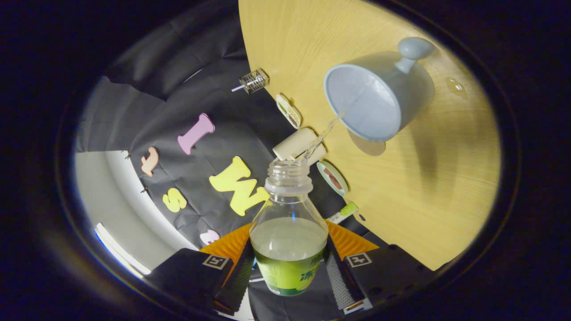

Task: Take the bottle from table, then pour the juice into the cup, finally place the bottle on the coaster

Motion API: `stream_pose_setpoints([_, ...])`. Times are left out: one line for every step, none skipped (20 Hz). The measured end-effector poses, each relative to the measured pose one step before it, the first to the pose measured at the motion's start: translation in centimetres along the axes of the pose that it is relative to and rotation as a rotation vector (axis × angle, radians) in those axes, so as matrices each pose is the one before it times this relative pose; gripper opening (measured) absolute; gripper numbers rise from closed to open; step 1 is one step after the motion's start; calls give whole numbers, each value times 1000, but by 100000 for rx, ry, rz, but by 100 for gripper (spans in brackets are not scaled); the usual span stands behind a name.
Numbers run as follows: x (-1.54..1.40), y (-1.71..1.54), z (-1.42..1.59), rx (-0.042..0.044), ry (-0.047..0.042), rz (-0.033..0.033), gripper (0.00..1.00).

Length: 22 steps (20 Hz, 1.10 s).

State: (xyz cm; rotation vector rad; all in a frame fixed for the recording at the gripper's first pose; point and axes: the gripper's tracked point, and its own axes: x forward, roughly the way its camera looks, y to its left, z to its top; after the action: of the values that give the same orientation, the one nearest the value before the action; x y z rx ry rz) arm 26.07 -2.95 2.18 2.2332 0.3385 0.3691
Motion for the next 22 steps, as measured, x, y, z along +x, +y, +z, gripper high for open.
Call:
stream_pose_setpoints([-39, -33, -38, 2279, -441, 193, 80])
stream_pose_setpoints([67, 60, 51, 1170, -150, 212, 80])
stream_pose_setpoints([-42, 145, -59, 246, -291, 505, 80])
stream_pose_setpoints([-123, 16, 128, -318, -479, 807, 80])
stream_pose_setpoints([-133, -28, 109, -257, -301, 784, 80])
stream_pose_setpoints([-208, 113, -35, 126, -1, 621, 80])
stream_pose_setpoints([-106, 179, 56, 544, -7, 369, 80])
stream_pose_setpoints([-141, 145, -50, 946, 621, 905, 80])
stream_pose_setpoints([26, 565, -43, 1234, 517, 1188, 80])
stream_pose_setpoints([52, 480, 132, 873, 213, 1511, 80])
stream_pose_setpoints([52, 305, 57, 980, 204, 838, 80])
stream_pose_setpoints([58, -21, 78, 868, -100, 171, 80])
stream_pose_setpoints([-180, 27, 131, 944, 8, -379, 80])
stream_pose_setpoints([18, -185, 113, 1061, 275, -780, 80])
stream_pose_setpoints([-94, -201, -34, 1650, 982, -989, 80])
stream_pose_setpoints([-131, -85, -53, 1665, 1211, -335, 80])
stream_pose_setpoints([-178, 233, 151, 1210, 662, 575, 80])
stream_pose_setpoints([-161, 141, 326, 119, -261, 1061, 80])
stream_pose_setpoints([-131, 102, 365, 13, -427, 908, 80])
stream_pose_setpoints([-51, -136, 130, 291, -113, -74, 80])
stream_pose_setpoints([67, -109, -20, 557, 124, -395, 80])
stream_pose_setpoints([36, -80, 74, 692, -121, -478, 80])
